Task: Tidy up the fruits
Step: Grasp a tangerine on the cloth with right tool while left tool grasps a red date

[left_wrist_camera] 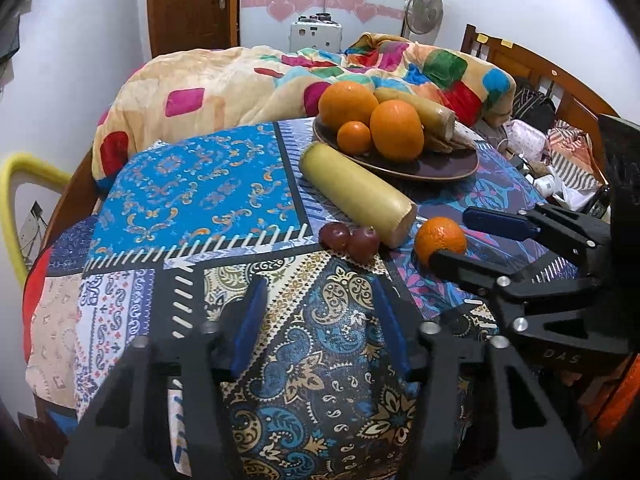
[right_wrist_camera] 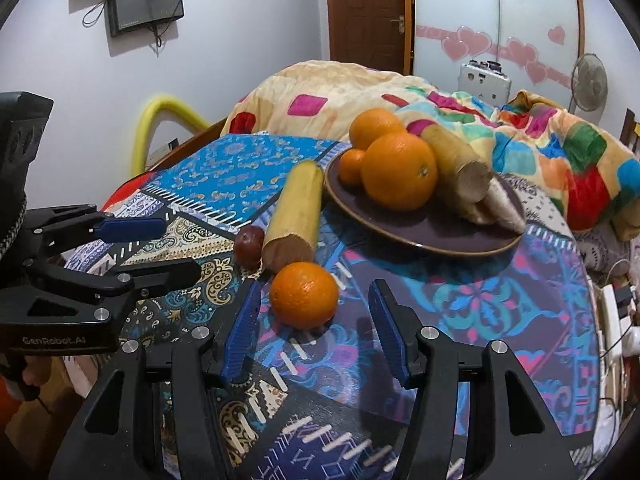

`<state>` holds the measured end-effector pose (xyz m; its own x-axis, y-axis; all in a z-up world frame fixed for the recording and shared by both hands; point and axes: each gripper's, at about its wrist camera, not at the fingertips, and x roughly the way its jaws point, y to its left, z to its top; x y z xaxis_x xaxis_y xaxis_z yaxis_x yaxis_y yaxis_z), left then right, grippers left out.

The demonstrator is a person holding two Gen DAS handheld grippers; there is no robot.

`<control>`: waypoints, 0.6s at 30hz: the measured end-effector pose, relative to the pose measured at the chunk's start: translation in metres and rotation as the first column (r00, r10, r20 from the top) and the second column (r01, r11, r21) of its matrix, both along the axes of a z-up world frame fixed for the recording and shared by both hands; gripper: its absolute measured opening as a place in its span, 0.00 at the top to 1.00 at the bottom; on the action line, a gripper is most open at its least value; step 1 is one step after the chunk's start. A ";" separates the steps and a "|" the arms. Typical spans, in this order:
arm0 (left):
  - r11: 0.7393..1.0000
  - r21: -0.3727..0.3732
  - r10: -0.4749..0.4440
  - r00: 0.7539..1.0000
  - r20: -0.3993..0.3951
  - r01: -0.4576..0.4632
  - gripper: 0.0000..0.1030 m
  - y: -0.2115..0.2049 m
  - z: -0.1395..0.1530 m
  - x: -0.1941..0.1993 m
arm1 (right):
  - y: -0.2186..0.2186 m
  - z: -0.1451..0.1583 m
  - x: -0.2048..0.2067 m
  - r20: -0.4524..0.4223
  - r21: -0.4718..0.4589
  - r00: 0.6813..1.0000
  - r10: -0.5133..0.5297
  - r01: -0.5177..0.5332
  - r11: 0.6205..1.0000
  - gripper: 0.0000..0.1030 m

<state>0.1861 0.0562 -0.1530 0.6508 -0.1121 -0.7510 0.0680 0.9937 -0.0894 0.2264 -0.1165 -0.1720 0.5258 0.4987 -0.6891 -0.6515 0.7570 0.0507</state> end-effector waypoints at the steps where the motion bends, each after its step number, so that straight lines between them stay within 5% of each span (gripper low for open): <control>1: 1.000 -0.001 -0.005 1.000 -0.002 0.005 0.60 -0.001 -0.001 0.001 | 0.001 -0.001 0.000 -0.006 0.001 1.000 0.005 -0.005 1.000 0.49; 7: 0.999 -0.012 -0.041 0.999 0.000 0.041 0.70 -0.011 -0.004 0.010 | 0.002 -0.004 -0.001 -0.012 0.003 0.999 0.037 -0.037 0.999 0.66; 18: 0.998 0.011 -0.065 0.998 0.006 0.065 0.75 -0.020 -0.007 0.031 | -0.024 0.004 -0.002 0.013 0.040 1.000 -0.005 0.004 0.999 0.67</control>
